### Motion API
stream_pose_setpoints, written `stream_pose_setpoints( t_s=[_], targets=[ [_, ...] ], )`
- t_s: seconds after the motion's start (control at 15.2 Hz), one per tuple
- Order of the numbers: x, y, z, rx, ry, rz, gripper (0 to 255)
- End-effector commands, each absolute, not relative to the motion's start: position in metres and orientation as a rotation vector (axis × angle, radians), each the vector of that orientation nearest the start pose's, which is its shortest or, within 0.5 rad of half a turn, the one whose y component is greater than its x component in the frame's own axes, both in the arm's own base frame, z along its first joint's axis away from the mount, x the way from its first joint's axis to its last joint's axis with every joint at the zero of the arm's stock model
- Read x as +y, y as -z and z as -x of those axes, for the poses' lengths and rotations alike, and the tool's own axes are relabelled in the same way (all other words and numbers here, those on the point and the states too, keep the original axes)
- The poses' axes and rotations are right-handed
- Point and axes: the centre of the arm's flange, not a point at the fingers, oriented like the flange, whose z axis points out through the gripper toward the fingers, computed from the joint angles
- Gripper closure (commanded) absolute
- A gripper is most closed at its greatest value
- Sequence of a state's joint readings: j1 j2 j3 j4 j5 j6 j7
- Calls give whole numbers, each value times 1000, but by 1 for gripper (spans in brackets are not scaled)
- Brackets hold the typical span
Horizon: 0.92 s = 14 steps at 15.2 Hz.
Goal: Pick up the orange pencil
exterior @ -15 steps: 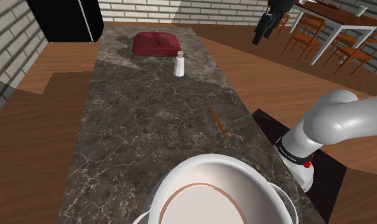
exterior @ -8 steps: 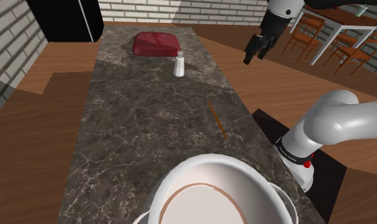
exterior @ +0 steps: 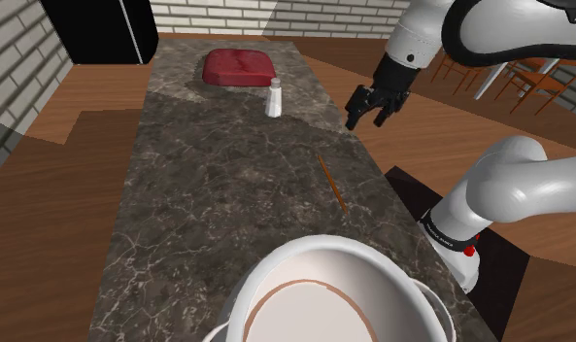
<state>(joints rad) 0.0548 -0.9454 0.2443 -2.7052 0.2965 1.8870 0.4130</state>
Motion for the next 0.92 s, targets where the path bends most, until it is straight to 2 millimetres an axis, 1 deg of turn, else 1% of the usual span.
stream_pose_setpoints(
  t_s=[0.0, 0.4, 0.46, 0.86],
  targets=[
    [127, -477, -268, 497, 125, 2950, 0],
    [190, -443, -264, 697, 110, 2838, 0],
    [193, -442, -264, 704, 109, 2834, 0],
    [193, -410, -264, 704, 109, 2834, 0]
  ],
)
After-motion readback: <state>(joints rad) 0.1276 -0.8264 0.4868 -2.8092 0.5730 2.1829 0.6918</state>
